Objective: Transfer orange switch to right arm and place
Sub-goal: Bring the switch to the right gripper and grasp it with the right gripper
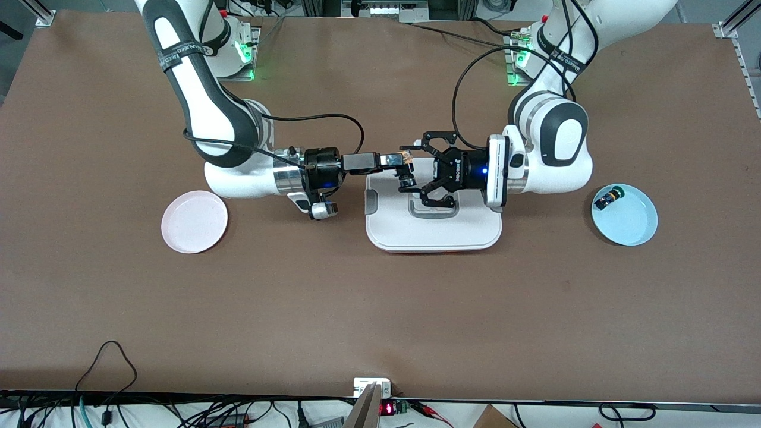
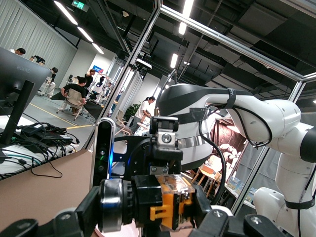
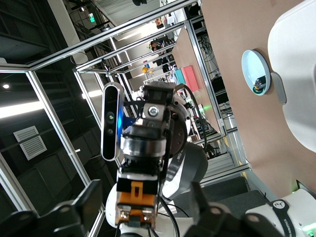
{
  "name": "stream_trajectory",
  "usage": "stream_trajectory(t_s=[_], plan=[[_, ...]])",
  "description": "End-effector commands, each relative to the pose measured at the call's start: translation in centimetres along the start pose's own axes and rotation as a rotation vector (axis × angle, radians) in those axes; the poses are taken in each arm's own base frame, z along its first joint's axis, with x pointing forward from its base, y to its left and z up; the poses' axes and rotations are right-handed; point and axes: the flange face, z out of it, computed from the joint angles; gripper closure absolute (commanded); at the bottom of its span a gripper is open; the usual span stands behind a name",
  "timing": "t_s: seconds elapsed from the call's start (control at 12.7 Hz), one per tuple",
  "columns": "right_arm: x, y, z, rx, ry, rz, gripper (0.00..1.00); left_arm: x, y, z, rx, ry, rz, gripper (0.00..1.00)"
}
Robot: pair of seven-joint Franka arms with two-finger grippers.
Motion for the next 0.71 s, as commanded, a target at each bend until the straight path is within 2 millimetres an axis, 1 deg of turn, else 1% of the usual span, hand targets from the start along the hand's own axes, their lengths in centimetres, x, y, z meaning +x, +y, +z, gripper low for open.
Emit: stream_trajectory(t_s=[0.0,0.24,0.32,0.39,0.55,0.63], plan=[[0.51,-0.68,0.63,0.011,0.008,0.004,0.44,0.69,0.29,-0.05,0.014,0.005,0.043,1.0],[1.28,-0.33,0.48,0.072,0.031,0.038,0.45,0.62,0.29,0.02,0.013,0.006,0.045,1.0],[1.22,-0.27,0.68,0.073,0.029,0.037,0.47,0.66,0.2,-0.14,0.016,0.007,0.045,1.0],[1.27,-0.09,0.67,0.07,0.029,0.038,0.55,0.62,0.27,0.01,0.015,0.007,0.04,1.0],[1.25,-0.09,0.68,0.07,0.028,0.026,0.76,0.62,0.27,0.01,0.015,0.007,0.038,1.0],[1.2,-0.14,0.79,0.07,0.026,0.021,0.81,0.62,0.27,0.01,0.015,0.007,0.037,1.0]])
